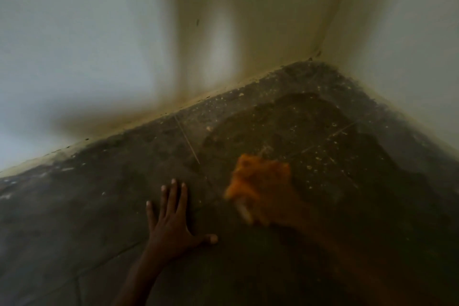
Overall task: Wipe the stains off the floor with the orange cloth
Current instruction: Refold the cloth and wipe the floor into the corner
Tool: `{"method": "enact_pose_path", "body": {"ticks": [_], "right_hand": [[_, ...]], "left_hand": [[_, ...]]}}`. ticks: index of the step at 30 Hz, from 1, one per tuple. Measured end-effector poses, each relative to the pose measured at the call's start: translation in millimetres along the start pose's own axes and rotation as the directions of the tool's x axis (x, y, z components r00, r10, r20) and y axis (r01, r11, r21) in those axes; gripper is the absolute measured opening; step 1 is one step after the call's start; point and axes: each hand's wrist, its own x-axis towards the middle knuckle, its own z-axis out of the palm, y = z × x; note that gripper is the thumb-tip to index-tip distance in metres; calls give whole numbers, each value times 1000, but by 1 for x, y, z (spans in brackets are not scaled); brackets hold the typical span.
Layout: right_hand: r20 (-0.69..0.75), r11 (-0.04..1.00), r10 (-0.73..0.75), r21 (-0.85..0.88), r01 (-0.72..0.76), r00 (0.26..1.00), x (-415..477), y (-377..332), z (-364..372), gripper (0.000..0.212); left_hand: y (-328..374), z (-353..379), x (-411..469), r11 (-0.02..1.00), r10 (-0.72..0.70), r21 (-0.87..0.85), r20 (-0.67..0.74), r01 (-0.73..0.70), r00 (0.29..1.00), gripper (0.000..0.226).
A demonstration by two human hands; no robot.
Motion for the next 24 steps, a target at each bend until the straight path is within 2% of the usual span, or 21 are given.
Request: {"method": "enact_pose_path", "body": {"ticks": [1,3,5,6,8,10,11,12,14,15,16,17,18,20,21,22,23,24], "right_hand": [[-4,989,150,-9,-150,989,-9,34,-10,40],[-5,892,449,47,-449,893,-22,98,-28,54],[3,810,582,89,-580,813,-40,105,-22,67],[-26,832,551,96,-547,834,-56,86,-11,70],[1,943,319,95,-317,948,-108,35,20,73],[43,987,148,57,-150,988,-163,37,45,67],[18,987,159,16,-159,987,-172,58,48,63],[-33,971,237,23,-237,971,-174,85,49,60],[-92,855,516,108,-507,851,-148,130,27,61],[-35,771,629,157,-617,777,-137,135,19,65],[-17,711,692,188,-678,721,-128,127,19,68],[-19,698,706,191,-690,708,-133,109,22,69],[-54,762,639,175,-623,767,-144,86,26,69],[-94,917,397,90,-390,913,-190,50,47,70],[-106,938,347,46,-344,932,-211,52,54,69],[-117,916,401,53,-398,908,-223,64,58,71],[-128,838,545,119,-532,829,-224,81,55,75],[-119,715,697,192,-672,707,-217,96,50,78]], "left_hand": [[6,5,-6,1000,16,5,3,-16,1000,152],[26,17,-19,999,46,-1,1,-46,999,148],[50,29,-30,992,125,9,-3,-125,992,143],[62,34,-35,985,171,17,-1,-171,985,141],[84,44,-40,969,246,31,9,-247,969,136],[101,52,-44,946,316,62,58,-320,947,134],[106,56,-44,931,350,86,78,-356,934,133],[110,62,-46,913,385,109,95,-394,918,133],[116,71,-49,888,423,137,123,-438,898,134],[120,76,-52,888,423,136,133,-439,896,135],[121,78,-51,891,419,131,128,-435,899,135],[124,79,-52,891,418,132,132,-433,899,135],[124,78,-51,893,411,137,137,-428,901,135],[123,78,-50,899,400,129,148,-418,905,134],[123,78,-51,902,397,123,136,-413,908,134],[124,78,-51,903,396,127,122,-410,910,134],[124,79,-52,905,387,141,117,-401,915,135],[126,78,-52,907,376,149,129,-393,917,135]]}}
